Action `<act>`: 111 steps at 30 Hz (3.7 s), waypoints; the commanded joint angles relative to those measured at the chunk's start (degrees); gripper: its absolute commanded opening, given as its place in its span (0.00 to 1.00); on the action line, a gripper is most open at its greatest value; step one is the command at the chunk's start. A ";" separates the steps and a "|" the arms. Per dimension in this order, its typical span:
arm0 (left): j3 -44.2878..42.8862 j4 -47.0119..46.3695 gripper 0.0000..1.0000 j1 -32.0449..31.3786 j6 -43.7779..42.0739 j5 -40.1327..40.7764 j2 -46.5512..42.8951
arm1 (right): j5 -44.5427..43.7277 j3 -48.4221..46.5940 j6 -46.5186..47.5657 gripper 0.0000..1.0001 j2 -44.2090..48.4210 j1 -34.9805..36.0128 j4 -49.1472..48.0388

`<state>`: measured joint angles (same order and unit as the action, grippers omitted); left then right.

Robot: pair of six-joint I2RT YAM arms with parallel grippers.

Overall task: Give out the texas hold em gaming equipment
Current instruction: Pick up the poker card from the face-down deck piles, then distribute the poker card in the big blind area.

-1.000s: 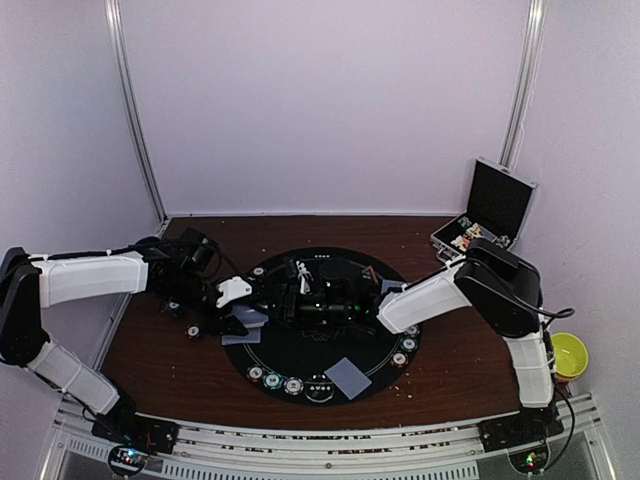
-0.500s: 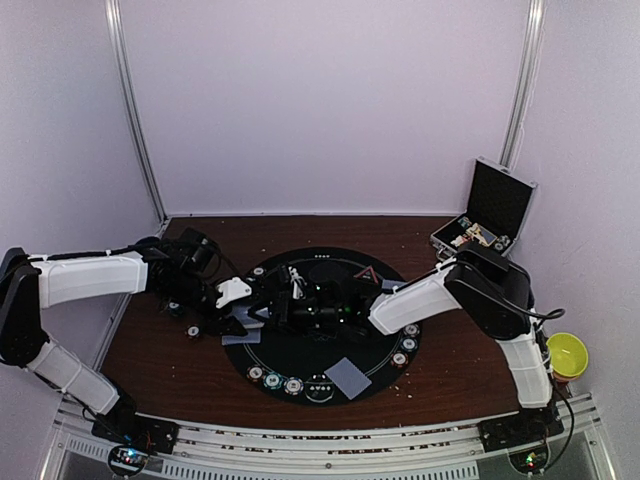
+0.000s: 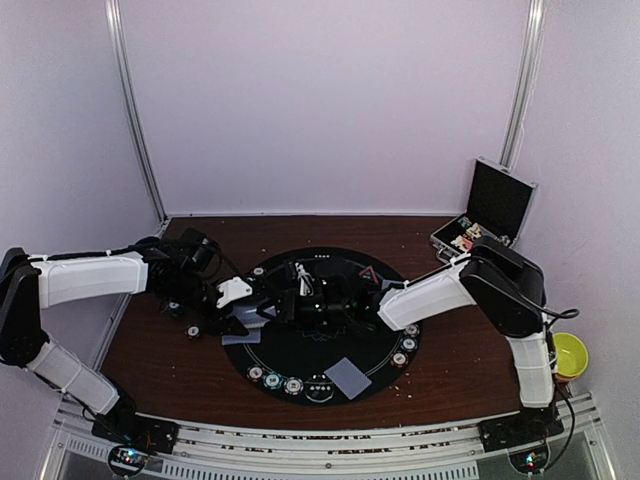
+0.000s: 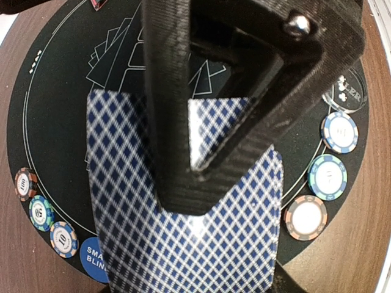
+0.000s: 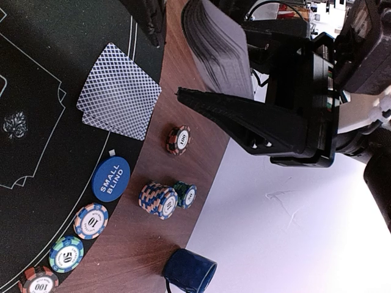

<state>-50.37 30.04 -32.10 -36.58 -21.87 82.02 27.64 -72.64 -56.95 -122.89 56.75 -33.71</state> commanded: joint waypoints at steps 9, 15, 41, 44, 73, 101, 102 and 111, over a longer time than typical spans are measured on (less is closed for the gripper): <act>0.08 -2.40 0.53 -0.20 -0.51 -1.17 -0.20 | -1.57 3.87 0.66 0.28 4.37 -0.89 1.38; 0.23 -2.49 0.53 -0.17 -0.51 -0.98 0.14 | -0.86 5.15 0.12 0.25 5.69 -0.92 -0.37; 0.93 -3.13 0.53 -0.22 -0.42 -0.90 0.25 | -0.94 17.20 3.10 0.00 24.17 -8.43 7.07; 0.89 -3.16 0.53 -0.16 -0.42 -1.06 0.26 | -1.64 21.11 6.03 0.00 30.41 -12.96 11.80; 2.01 -3.76 0.53 -0.34 -0.18 -0.98 -0.88 | 4.71 29.68 9.16 0.00 26.42 -38.43 11.76; 2.29 -4.11 0.53 -0.34 -0.34 -0.56 -1.06 | 1.97 25.14 8.71 0.11 18.33 -39.78 12.63; 2.32 -4.07 0.53 -0.35 -0.33 -0.60 -1.07 | 1.91 25.05 8.85 0.16 18.30 -39.83 13.00; 2.21 -4.10 0.53 -0.39 -0.33 -0.54 -0.98 | -0.63 24.04 10.72 0.43 19.01 -39.79 17.87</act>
<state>-48.38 28.25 -32.25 -36.56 -21.82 82.06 29.36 -47.05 -47.79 -104.18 17.32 -18.81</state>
